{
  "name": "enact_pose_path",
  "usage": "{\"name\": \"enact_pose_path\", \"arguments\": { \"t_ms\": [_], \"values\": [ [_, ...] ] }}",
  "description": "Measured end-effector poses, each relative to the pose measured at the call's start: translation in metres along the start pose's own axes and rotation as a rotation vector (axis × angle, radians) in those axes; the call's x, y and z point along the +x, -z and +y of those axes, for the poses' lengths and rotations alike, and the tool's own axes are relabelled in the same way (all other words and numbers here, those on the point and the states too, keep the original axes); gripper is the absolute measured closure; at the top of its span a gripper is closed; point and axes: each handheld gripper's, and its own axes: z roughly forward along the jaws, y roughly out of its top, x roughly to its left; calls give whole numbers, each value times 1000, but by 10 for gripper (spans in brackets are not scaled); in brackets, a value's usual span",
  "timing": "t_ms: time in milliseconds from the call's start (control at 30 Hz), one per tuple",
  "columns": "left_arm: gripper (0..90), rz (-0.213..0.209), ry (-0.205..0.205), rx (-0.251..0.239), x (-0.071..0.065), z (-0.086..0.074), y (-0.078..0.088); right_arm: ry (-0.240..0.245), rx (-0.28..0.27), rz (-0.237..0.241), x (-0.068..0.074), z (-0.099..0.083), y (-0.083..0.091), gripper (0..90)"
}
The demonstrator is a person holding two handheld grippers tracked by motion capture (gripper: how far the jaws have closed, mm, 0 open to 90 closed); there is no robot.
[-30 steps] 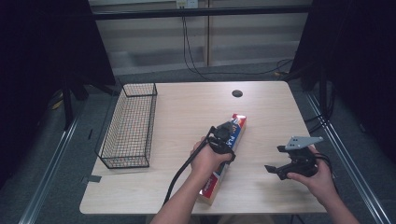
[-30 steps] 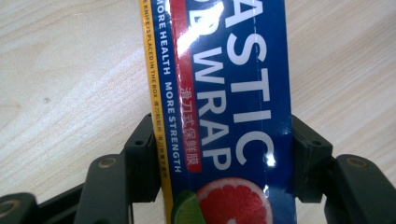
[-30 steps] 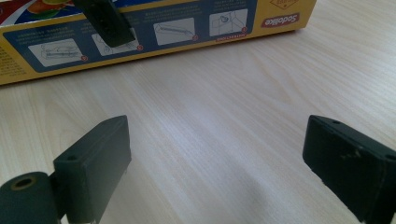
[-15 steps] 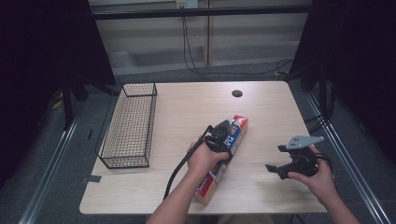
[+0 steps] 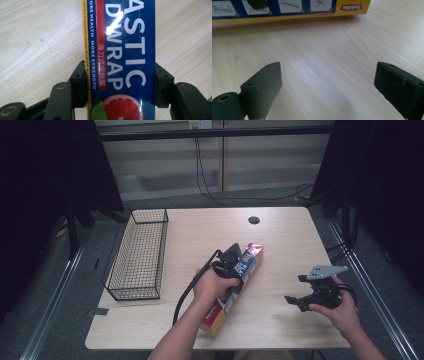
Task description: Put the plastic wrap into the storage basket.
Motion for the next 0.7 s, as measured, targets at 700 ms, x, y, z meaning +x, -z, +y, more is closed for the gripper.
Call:
{"name": "enact_pose_path", "arguments": {
  "t_ms": [700],
  "values": [
    [437,27,37,-1,20,-3,39,-6,-4,6,-1,0,-1,62]
  ]
}}
